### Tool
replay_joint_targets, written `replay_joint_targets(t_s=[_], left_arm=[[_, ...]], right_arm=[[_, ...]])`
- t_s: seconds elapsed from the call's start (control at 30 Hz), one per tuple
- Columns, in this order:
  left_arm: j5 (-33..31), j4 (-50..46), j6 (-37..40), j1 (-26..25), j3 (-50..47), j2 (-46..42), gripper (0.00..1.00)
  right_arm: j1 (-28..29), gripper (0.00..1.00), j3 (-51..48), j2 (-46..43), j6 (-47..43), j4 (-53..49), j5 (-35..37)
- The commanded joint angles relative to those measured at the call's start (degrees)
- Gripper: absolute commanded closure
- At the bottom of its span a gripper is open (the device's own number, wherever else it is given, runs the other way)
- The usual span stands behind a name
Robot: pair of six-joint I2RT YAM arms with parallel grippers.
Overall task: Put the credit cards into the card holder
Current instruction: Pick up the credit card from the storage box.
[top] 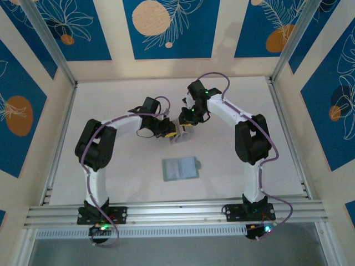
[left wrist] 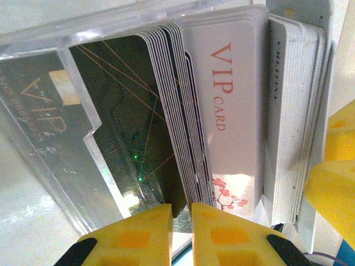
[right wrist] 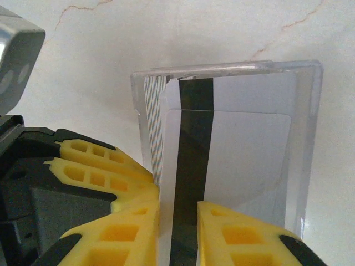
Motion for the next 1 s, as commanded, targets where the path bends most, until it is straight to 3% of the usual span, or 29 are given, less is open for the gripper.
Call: replay_joint_targets(t_s=[0.0, 0.7, 0.97], left_arm=[[-0.6, 0.1, 0.0, 0.1, -1.5, 1.8, 0.85], [-0.6, -0.1, 0.2, 0.2, -1.3, 2.0, 0.85], [-0.7, -0.2, 0.2, 0.3, -1.2, 2.1, 0.85]], right_arm=[[0.8, 0.78, 0.9, 1.2, -1.0, -1.7, -1.0], [-1.3, 1.00, -0.3, -1.6, -1.3, -2.4, -0.7], [-2.3, 1.00, -0.9, -2.7, -1.2, -2.5, 0.1]])
